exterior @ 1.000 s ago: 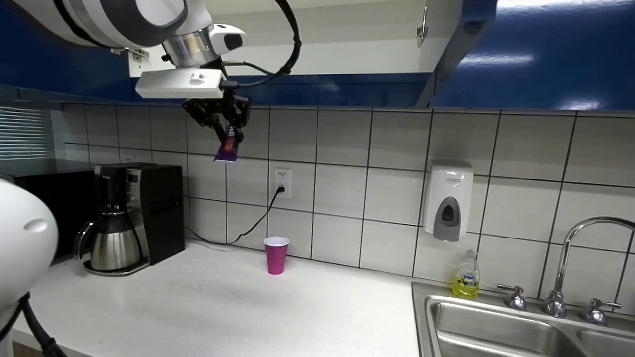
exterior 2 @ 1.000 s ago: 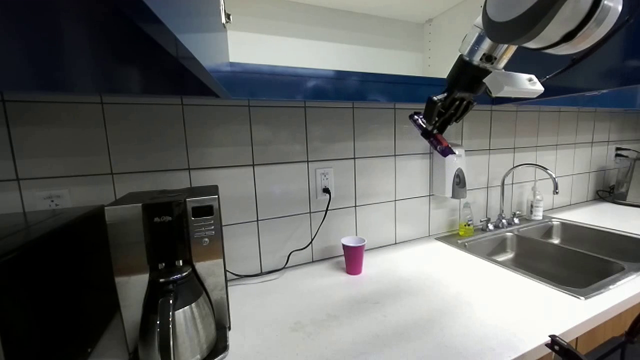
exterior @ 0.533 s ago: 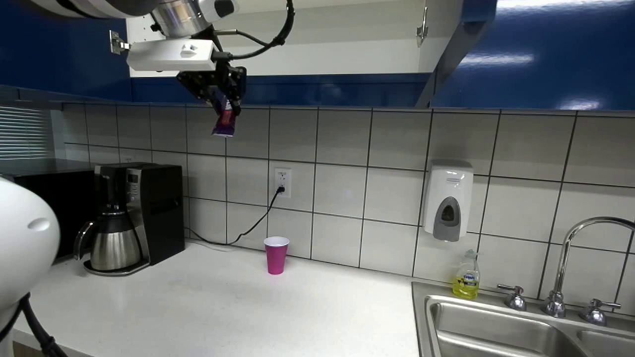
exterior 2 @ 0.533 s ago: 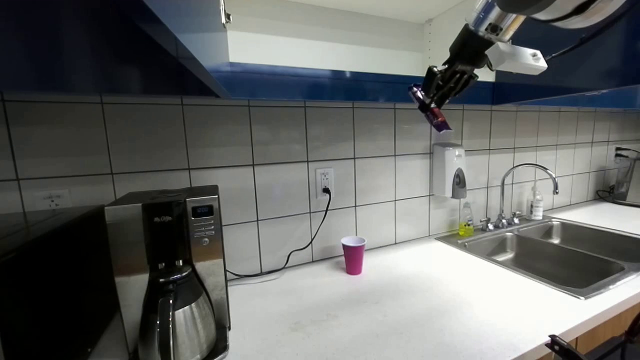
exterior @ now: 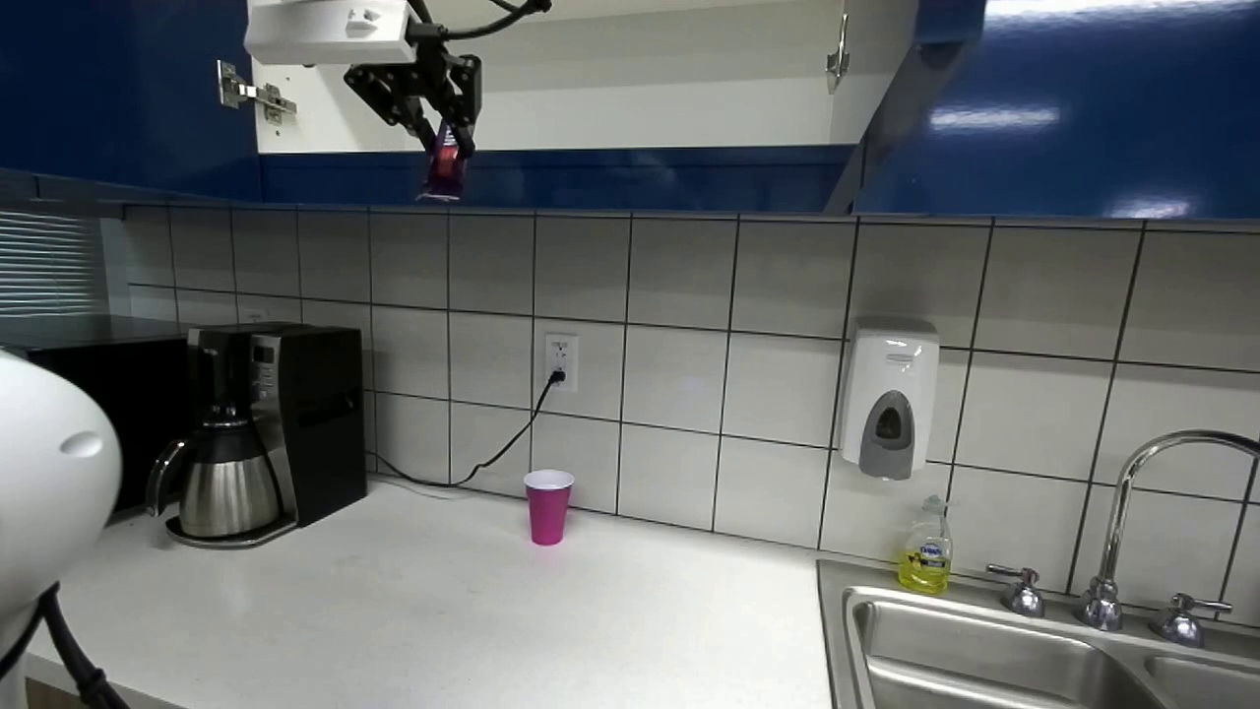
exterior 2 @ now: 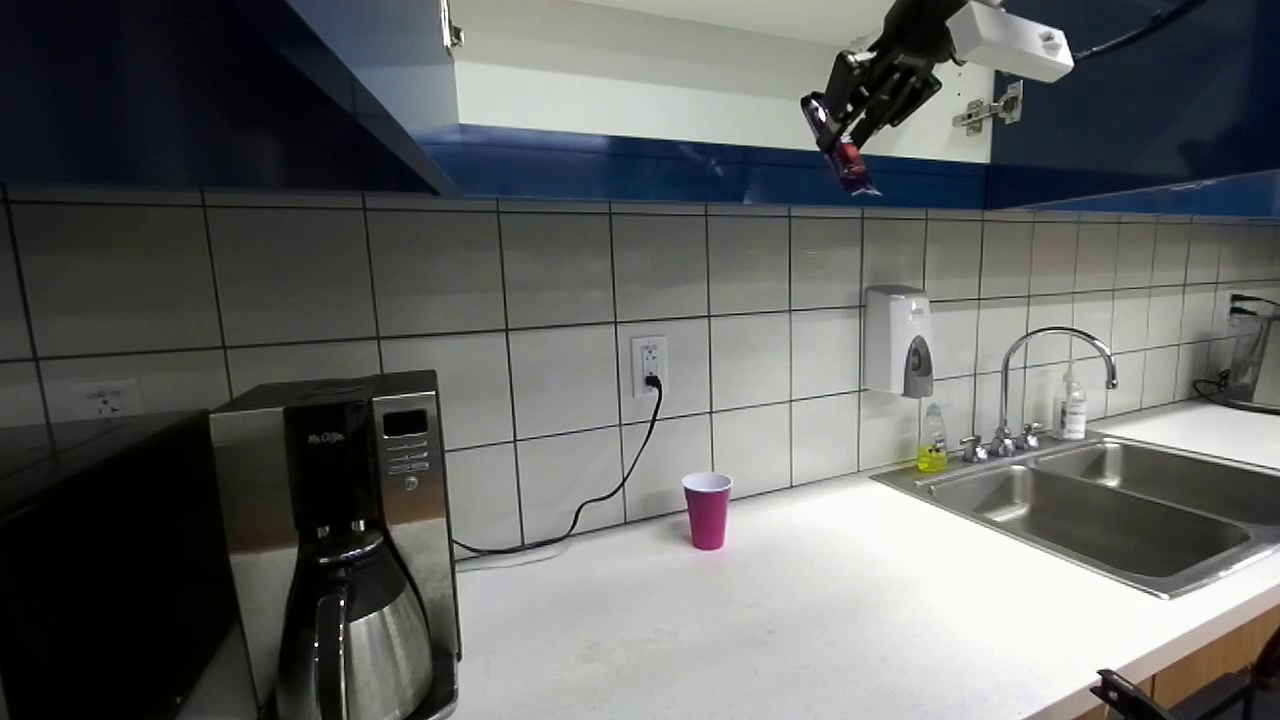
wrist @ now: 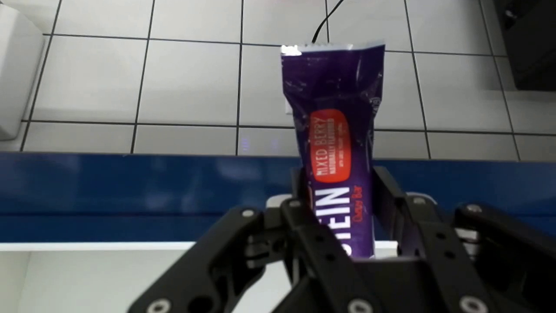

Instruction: Put the candy bar in the open cabinet

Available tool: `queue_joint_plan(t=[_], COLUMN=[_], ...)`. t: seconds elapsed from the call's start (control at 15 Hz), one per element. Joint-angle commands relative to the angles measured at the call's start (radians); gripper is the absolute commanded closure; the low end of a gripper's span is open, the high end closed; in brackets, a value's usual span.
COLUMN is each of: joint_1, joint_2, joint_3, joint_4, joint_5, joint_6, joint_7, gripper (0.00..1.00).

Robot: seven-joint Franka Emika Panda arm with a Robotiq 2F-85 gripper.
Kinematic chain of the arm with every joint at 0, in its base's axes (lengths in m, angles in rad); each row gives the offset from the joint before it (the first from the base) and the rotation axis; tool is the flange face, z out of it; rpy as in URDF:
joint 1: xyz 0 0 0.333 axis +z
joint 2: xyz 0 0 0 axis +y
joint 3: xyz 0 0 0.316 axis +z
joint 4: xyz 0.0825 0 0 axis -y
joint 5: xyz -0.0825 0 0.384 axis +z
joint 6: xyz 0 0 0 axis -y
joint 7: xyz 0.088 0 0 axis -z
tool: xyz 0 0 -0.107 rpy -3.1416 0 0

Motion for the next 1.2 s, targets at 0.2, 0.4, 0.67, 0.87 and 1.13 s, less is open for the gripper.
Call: queue_joint_plan(t=[0.2, 0.4, 0.67, 0.87, 1.13], joint_1=[0.002, -0.001, -0.006, -0.015, -0.018], joint_2=[0.192, 0.271, 0.373, 0.45, 0.544], joint_3=[0.013, 0.014, 0.018, 0.024, 0.025], joint_4=[0.22, 0.313, 0.455, 0.56, 0.676], joint_5=[0.01, 0.015, 0.025, 0.024, 0.026], joint_6=[-0.013, -0.039, -0.117, -0.192, -0.256], joint_7=[0.058, 0.076, 0.11, 0.144, 0.183], gripper=[0.85, 0.85, 0.85, 0.85, 0.85])
